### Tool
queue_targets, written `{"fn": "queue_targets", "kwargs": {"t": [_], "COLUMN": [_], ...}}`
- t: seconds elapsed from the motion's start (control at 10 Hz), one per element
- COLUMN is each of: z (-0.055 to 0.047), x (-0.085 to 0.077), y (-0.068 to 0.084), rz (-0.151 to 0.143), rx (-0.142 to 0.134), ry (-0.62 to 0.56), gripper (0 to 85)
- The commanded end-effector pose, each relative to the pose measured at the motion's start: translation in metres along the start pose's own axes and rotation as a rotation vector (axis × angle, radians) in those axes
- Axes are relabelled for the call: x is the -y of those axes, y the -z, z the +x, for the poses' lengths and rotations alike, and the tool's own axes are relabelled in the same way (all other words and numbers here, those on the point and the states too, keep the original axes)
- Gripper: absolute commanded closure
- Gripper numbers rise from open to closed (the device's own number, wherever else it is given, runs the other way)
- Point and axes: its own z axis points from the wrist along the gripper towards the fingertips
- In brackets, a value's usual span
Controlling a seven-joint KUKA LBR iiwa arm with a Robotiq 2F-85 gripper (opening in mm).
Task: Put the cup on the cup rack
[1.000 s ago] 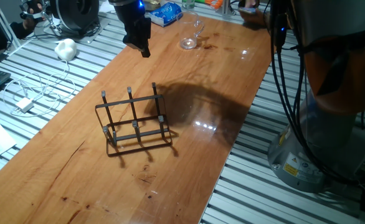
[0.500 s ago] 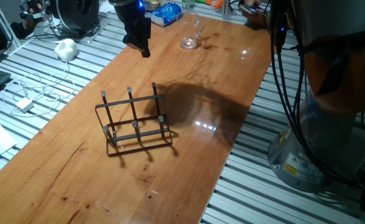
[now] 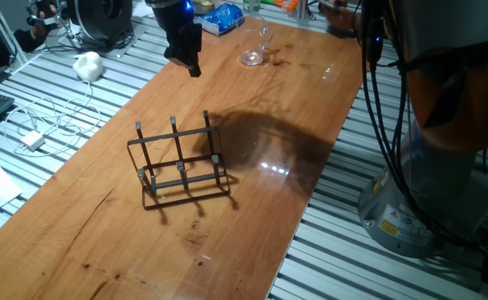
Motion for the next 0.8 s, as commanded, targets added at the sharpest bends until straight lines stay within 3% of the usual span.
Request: {"fn": "queue_targets", "kwargs": {"t": [0.0, 0.7], "z": [0.0000, -0.0001], "x": [0.0000, 0.0000], "y": [0.0000, 0.0001], "rz": [0.000, 0.000], "rx": [0.000, -0.002], "ry": [-0.001, -0.006], "gripper": [85.0, 85.0]}}
